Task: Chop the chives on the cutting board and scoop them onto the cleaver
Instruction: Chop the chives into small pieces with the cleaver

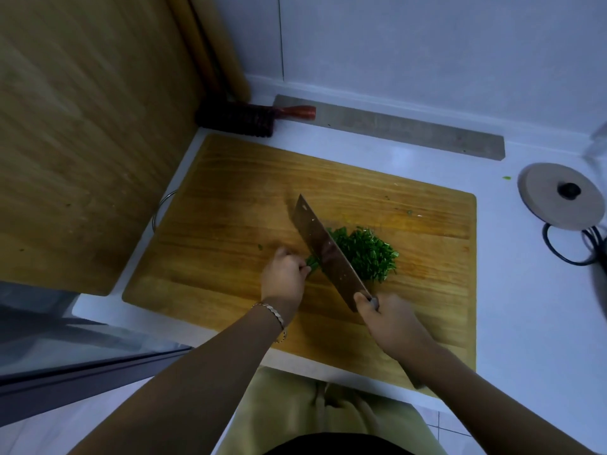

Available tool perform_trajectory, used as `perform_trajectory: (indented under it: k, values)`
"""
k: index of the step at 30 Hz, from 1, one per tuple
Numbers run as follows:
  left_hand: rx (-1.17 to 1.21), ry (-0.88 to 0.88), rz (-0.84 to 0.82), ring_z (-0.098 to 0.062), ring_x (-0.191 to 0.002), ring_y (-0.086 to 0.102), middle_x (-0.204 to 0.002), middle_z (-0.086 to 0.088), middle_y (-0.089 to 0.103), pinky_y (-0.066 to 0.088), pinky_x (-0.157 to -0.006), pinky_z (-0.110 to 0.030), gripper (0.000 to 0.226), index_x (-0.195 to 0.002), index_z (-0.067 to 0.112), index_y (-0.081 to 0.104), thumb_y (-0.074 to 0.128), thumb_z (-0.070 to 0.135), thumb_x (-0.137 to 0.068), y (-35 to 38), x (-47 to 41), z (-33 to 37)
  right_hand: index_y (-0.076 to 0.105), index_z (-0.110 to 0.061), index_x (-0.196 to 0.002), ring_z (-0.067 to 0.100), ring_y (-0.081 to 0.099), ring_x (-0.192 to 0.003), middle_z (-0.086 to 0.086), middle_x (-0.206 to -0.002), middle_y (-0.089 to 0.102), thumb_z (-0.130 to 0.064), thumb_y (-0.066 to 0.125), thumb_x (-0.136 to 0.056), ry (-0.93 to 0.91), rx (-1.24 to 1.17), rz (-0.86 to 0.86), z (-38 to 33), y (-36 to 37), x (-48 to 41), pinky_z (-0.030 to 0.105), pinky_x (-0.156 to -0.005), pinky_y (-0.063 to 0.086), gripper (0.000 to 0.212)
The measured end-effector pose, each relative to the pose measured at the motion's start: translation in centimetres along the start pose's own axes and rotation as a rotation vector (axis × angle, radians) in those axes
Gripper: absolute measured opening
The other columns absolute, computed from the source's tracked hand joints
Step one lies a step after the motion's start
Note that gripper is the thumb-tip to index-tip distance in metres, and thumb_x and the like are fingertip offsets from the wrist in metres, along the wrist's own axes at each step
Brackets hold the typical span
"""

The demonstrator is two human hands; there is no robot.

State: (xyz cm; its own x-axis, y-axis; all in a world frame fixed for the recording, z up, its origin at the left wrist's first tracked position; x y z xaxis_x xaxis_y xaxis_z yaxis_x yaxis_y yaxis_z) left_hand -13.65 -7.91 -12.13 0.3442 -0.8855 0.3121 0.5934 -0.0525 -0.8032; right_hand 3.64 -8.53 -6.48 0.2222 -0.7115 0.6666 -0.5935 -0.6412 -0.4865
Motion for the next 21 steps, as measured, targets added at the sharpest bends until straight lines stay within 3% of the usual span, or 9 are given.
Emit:
perform_trajectory:
  k: [5, 10, 12, 16, 21]
  values:
    - [-0.031, 0.026, -0.01, -0.028, -0.091, 0.06, -0.114, -0.012, 0.056, 0.051, -0.078, -0.037, 0.017, -0.097, 0.009, 0.069, 0.054, 0.016, -0.093, 0.1, 0.4, -0.1, 0.057, -0.007, -0.082, 0.012, 0.044, -0.05, 0.0, -0.059, 0.047, -0.035, 0.038, -0.097, -0.022, 0.133, 0.003, 0.1, 0.8, -0.7, 0.026, -0.052, 0.036, 0.037]
    - [-0.031, 0.104, 0.031, -0.028, -0.109, 0.051, -0.121, -0.01, 0.054, 0.046, -0.093, -0.036, 0.022, -0.108, 0.012, 0.067, 0.056, 0.02, -0.091, 0.9, 1.4, -1.1, 0.047, -0.016, -0.069, 0.011, 0.043, -0.047, -0.001, -0.058, 0.046, -0.035, 0.036, -0.098, -0.038, 0.177, 0.027, -1.3, 1.9, -1.7, 0.023, -0.047, 0.033, 0.036]
    - [-0.077, 0.149, 0.061, -0.03, -0.113, 0.044, -0.121, -0.009, 0.054, 0.043, -0.096, -0.04, 0.026, -0.11, 0.014, 0.067, 0.063, 0.021, -0.086, 1.1, 1.6, -1.6, 0.045, -0.018, -0.066, 0.011, 0.042, -0.046, 0.0, -0.058, 0.046, -0.035, 0.036, -0.098, -0.046, 0.153, 0.023, -1.8, 1.9, -2.1, 0.023, -0.045, 0.032, 0.037]
    - [-0.045, 0.176, 0.181, -0.033, -0.107, 0.05, -0.117, -0.011, 0.061, 0.047, -0.088, -0.048, 0.018, -0.098, 0.011, 0.073, 0.07, 0.012, -0.081, 1.4, 1.7, -2.0, 0.053, -0.013, -0.072, 0.011, 0.041, -0.046, 0.0, -0.056, 0.045, -0.034, 0.037, -0.098, 0.051, -0.067, -0.008, -1.3, 1.5, -2.3, 0.023, -0.047, 0.034, 0.037]
    - [0.049, 0.149, 0.204, -0.032, -0.102, 0.051, -0.106, -0.014, 0.064, 0.048, -0.086, -0.043, 0.013, -0.094, 0.005, 0.073, 0.065, 0.007, -0.084, 1.5, 1.3, -1.7, 0.05, -0.015, -0.068, 0.012, 0.043, -0.044, 0.001, -0.054, 0.044, -0.032, 0.042, -0.097, 0.122, -0.146, -0.011, 0.6, 0.1, -0.8, 0.023, -0.045, 0.039, 0.035]
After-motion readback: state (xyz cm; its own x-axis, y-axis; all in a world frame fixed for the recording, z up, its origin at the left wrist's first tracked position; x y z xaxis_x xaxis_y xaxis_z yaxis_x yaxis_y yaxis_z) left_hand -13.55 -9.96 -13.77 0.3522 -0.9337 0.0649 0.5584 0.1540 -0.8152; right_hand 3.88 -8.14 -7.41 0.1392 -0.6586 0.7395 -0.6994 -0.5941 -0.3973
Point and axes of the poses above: each hand's wrist, its own x-axis away from the middle knuckle, its own y-axis out of the palm, z = x × y, the point moved 1 cm from there along -x, towards the middle knuckle
